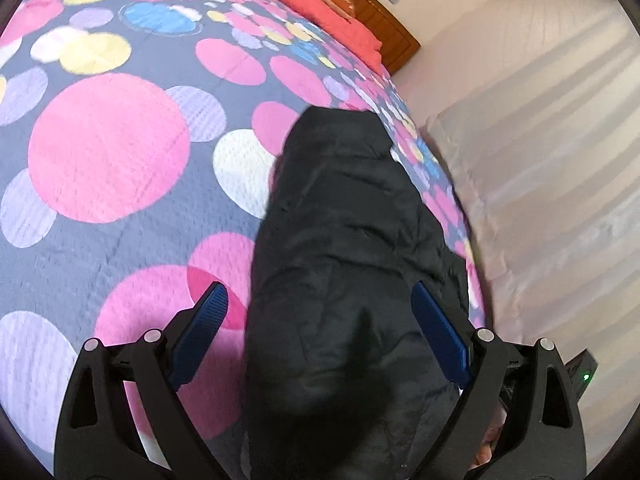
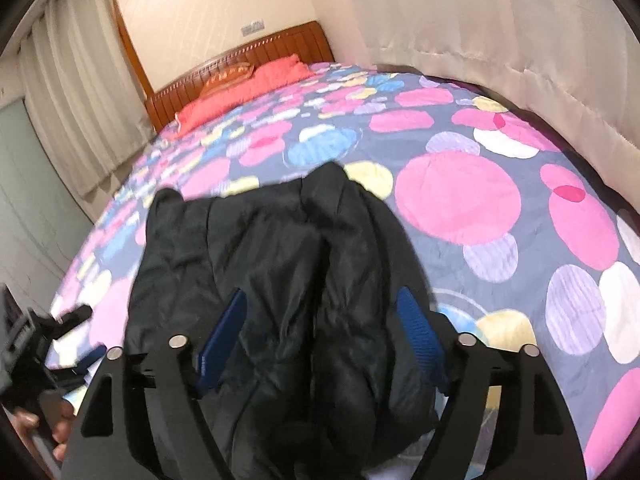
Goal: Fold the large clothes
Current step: 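Roll both tools and fold the jacket bundle over onto itself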
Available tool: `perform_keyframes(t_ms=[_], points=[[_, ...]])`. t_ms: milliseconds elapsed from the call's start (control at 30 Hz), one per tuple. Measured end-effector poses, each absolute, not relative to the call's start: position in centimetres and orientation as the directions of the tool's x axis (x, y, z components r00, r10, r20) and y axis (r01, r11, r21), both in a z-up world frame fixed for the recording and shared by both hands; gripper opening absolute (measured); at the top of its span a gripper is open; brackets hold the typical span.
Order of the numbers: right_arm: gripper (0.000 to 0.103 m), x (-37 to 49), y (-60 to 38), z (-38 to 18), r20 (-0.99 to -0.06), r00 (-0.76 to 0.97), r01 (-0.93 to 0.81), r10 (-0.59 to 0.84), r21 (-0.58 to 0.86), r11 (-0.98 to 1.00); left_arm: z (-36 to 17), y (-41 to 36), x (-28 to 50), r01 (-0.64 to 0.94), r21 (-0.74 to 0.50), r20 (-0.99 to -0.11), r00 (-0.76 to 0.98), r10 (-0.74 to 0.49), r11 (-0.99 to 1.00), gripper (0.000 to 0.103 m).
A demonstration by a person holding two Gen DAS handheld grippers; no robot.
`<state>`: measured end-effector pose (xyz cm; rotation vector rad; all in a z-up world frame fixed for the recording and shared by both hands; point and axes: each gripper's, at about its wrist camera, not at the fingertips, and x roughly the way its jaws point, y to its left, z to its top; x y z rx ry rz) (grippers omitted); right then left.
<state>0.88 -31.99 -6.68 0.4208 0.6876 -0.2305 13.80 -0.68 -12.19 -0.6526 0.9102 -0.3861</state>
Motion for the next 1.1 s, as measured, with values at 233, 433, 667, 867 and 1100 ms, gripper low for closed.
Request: perform_keyframes(t_ms=[233,433,667,867,1100], points=[[0.078,2.7,-36.2,-8.9,-0.666,0.746,0.378,0.012,0.437,0.816,-16.6,1.1,15.4,-0.083,-0.764,-0.584,0.510,-0.632,0.640,0.092],[0.078,3.8,-39.1,-11.8,-0.666,0.744,0.421,0.063,0.539,0.729,-19.1,0.3,16.0,-0.124,-0.814,-0.548,0.487,-0.680,0.567,0.092],[0.078,6.4,-41.1,-15.1,-0.664,0.724,0.406,0.188,0.631,0.661,-19.2,-1.2,18.4,-0.107,-0.826,-0.532,0.473,-0.702,0.554,0.092],[0.083,7.2,-40.5,-16.4,-0.601,0.740,0.316,0.303,0.708,0.632,-19.6,-2.3,19.6,-0.065,-0.840,-0.506,0.452,-0.734,0.539,0.093],[0.080,8.4,-38.2,-16.5,-0.614,0.714,0.268,0.337,0.685,0.678,-19.5,-3.5,20.4,-0.030,-0.833,-0.511,0.425,-0.747,0.553,0.092]])
